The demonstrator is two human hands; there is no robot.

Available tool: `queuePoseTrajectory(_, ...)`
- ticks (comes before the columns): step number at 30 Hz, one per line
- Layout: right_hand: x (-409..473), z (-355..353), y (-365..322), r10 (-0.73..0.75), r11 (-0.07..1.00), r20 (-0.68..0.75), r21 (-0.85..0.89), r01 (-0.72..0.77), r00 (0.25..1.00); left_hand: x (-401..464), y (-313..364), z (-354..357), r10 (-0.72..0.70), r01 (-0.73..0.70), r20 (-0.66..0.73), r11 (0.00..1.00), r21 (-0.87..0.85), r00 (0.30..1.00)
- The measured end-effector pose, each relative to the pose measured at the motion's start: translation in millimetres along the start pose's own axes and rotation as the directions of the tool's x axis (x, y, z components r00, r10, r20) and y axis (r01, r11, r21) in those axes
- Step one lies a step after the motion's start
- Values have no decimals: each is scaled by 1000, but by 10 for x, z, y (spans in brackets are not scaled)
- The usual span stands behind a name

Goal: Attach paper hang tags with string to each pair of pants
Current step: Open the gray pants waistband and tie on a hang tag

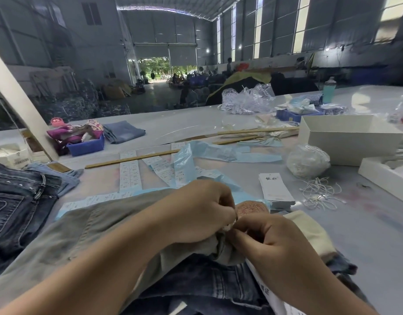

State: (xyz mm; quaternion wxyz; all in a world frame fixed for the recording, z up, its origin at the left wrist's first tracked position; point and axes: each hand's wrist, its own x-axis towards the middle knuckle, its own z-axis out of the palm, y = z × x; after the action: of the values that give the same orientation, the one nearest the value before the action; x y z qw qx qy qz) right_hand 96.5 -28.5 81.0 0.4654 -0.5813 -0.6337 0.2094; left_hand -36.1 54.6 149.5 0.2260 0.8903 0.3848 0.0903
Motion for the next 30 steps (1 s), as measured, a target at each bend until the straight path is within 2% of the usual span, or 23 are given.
queuePoseTrajectory(3, 29, 33, 6, -38, 999, -47, -35, 37, 998, -13, -3, 9, -47, 50, 21, 986, -157, 999)
queuePoseTrajectory(5, 58, 64, -4, -82, 989, -110, -133, 67, 991, -13, -3, 8, -59, 64, 28, 971, -230, 998)
queuePoseTrajectory(8, 78, 119, -40, -92, 969, -228, -245, 34, 969, -20, -45, -16, -67, 76, 36, 922, -380, 997)
queuePoseTrajectory(10, 82, 151, -59, -77, 966, -284, -258, 1, 956, -31, -83, -36, -59, 79, 57, 882, -464, 997)
queuePoseTrajectory(14, 94, 159, -50, -73, 969, -340, -245, -14, 938, -17, -116, -26, -75, 86, 43, 867, -491, 996)
queuePoseTrajectory(17, 89, 144, -54, -86, 967, -351, -254, -6, 932, 6, -109, 17, -44, 49, 22, 902, -428, 999)
queuePoseTrajectory(20, 70, 112, -92, -108, 946, -343, -324, -9, 933, 8, -126, -1, -8, 54, 114, 910, -411, 993)
queuePoseTrajectory(26, 77, 29, -216, -113, 919, -220, -393, 18, 969, 47, -303, -113, 35, 49, 167, 879, -474, 985)
queuePoseTrajectory(30, 105, -49, -261, -119, 918, -155, -395, 49, 981, 47, -394, -127, 81, 49, 196, 815, -578, 977)
